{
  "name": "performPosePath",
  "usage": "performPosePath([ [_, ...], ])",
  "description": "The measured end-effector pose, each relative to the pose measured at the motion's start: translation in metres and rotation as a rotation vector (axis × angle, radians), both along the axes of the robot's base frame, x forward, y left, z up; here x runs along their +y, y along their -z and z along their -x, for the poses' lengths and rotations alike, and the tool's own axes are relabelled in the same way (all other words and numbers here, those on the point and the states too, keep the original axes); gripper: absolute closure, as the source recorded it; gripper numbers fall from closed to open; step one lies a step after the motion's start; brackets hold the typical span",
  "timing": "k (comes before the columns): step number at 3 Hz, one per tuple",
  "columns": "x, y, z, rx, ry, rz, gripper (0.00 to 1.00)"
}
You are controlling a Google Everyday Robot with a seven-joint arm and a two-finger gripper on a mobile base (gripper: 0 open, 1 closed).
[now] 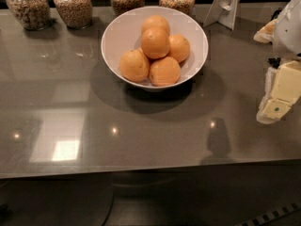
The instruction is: Pick orange from white bowl
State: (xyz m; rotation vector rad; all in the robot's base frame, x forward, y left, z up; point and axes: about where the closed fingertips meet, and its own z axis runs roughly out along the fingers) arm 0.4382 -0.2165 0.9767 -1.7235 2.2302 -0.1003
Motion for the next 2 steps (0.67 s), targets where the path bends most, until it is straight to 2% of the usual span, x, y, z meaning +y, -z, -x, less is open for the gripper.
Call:
performPosePath([
  [1,0.000,0.000,0.000,0.000,0.000,0.000,0.00],
  [2,0.014,-0.003,-0.016,-0.052,-0.035,-0.106,0.00],
])
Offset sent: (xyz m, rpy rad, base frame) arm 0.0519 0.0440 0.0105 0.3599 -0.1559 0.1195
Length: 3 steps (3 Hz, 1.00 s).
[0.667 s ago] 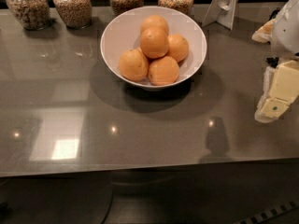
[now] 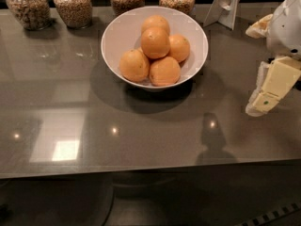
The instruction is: Pick orange from white bowl
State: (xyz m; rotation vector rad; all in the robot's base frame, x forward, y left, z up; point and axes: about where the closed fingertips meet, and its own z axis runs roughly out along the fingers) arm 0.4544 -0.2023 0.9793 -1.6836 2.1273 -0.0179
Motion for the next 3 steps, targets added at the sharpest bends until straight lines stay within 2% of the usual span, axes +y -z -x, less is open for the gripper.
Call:
performPosePath([
  [1,0.028,-0.007,-0.033,-0.082,-0.075,-0.197,0.00],
  [2,0.062,-0.015,-0.065,-0.121,-0.140,-0.377,0.00],
  [3,0.102,-0.010,-0.098,-0.106,-0.187,-0.554,0.00],
])
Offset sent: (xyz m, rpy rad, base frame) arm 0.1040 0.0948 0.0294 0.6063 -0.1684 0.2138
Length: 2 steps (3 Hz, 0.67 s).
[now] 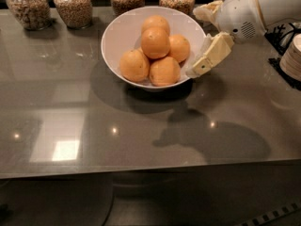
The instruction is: Pick orange from white bowl
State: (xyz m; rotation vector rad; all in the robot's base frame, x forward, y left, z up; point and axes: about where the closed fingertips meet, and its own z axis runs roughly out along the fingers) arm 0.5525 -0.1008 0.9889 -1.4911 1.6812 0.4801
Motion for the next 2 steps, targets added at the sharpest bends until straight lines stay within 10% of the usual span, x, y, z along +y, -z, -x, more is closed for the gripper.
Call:
performPosePath([
  [2,0.014,0.009,-0.027,-0.078,0.028,-0.003,0.00],
])
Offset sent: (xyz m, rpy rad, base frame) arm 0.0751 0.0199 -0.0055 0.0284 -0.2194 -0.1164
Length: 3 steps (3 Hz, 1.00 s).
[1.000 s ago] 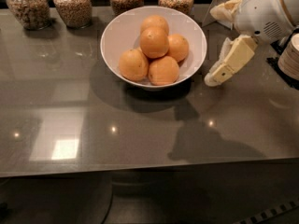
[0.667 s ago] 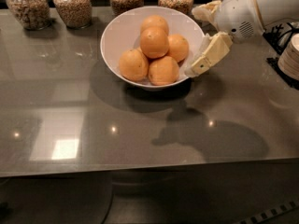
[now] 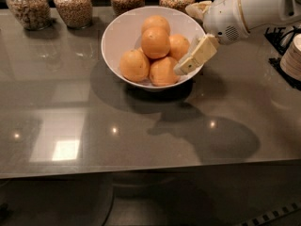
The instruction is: Pick orange from white bowl
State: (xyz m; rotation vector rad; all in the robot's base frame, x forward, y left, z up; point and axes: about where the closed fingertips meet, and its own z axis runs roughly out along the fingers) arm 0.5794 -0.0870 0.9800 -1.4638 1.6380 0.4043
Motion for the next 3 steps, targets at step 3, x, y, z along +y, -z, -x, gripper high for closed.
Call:
performPosePath([
  [3,0.010,0.015,-0.069,-0.107,0.109,-0.052,0.28],
])
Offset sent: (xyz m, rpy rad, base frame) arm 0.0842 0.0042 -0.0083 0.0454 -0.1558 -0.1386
